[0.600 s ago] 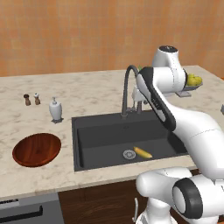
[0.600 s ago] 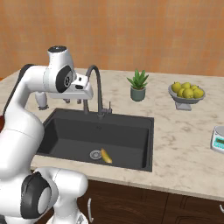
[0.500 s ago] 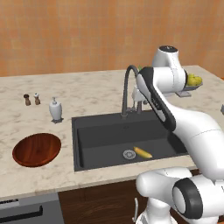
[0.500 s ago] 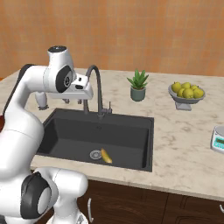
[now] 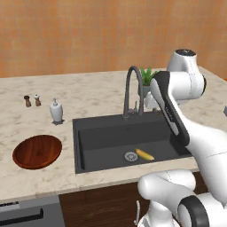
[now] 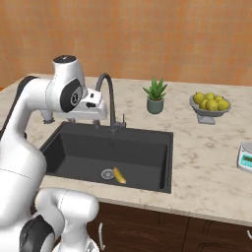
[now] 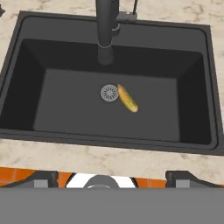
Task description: Pick the cucumber from the sink and place it in the bowl. Then pick the bowl and place it in the microwave. Then close the microwave door and press the start button.
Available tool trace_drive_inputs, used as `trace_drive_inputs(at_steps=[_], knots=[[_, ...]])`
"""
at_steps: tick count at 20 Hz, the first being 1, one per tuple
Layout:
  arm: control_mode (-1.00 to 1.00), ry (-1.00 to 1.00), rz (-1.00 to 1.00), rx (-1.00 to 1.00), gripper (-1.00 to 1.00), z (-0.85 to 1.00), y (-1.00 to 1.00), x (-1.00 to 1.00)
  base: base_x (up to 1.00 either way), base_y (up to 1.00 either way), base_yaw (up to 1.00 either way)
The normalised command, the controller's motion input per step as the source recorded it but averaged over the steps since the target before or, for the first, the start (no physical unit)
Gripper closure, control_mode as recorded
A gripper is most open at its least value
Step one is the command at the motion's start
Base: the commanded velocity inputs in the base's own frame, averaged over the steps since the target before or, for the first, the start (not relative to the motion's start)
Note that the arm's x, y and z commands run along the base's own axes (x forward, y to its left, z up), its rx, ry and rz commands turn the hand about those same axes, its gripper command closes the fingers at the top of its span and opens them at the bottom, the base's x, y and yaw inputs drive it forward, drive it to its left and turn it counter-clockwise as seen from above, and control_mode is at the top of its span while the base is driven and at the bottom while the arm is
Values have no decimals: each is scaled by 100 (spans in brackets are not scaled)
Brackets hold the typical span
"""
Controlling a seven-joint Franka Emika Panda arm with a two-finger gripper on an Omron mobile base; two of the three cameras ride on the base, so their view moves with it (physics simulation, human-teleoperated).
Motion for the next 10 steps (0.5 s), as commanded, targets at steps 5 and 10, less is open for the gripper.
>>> trace_drive_inputs(at_steps=[5,10], knots=[[-100,0,3,0,-100,-12,-55,-8,0,0,0],[-100,0,17,2,-100,-22,-44,0,0,0,0]])
